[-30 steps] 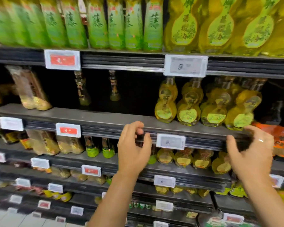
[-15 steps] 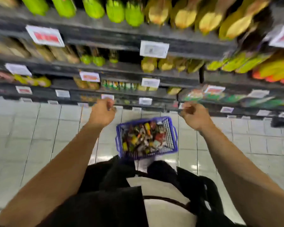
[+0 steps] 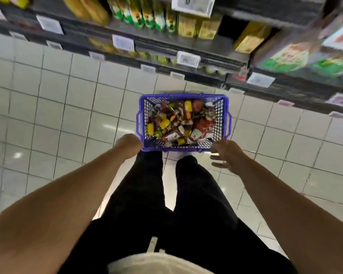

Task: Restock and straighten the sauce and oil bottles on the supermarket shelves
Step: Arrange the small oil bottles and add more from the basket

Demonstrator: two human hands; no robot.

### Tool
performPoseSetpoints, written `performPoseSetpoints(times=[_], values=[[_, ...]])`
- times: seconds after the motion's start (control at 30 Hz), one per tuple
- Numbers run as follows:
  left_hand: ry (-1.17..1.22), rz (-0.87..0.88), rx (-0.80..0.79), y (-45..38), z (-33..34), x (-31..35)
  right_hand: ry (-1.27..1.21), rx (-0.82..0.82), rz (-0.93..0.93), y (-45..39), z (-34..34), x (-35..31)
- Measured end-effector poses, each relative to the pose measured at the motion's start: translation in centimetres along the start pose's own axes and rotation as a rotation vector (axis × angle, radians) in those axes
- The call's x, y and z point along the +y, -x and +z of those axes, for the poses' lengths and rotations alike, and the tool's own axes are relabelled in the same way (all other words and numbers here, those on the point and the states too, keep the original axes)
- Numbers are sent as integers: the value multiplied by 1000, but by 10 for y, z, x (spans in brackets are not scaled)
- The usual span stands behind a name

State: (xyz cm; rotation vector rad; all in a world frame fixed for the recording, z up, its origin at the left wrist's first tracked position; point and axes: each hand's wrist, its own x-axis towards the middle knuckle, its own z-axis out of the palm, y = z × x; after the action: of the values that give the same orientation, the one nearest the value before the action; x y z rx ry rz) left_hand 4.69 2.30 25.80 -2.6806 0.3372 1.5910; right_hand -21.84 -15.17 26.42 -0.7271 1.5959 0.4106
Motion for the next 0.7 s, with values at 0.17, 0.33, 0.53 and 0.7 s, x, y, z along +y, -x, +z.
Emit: performPoseSetpoints(times=[0.17,0.33,0.53,0.7], values=[[45,-41,-19,-47,56,3,118,3,-26,-75,-13,-12],[72,-65,-22,-131,109,15,-29,51,43,-170,-10,-24],[232,-161,49,-225,158,5,183,206,-269,-283,7,-48],[-8,-95,48,-275,192,-11,952,339,-571,-363,11,-48]])
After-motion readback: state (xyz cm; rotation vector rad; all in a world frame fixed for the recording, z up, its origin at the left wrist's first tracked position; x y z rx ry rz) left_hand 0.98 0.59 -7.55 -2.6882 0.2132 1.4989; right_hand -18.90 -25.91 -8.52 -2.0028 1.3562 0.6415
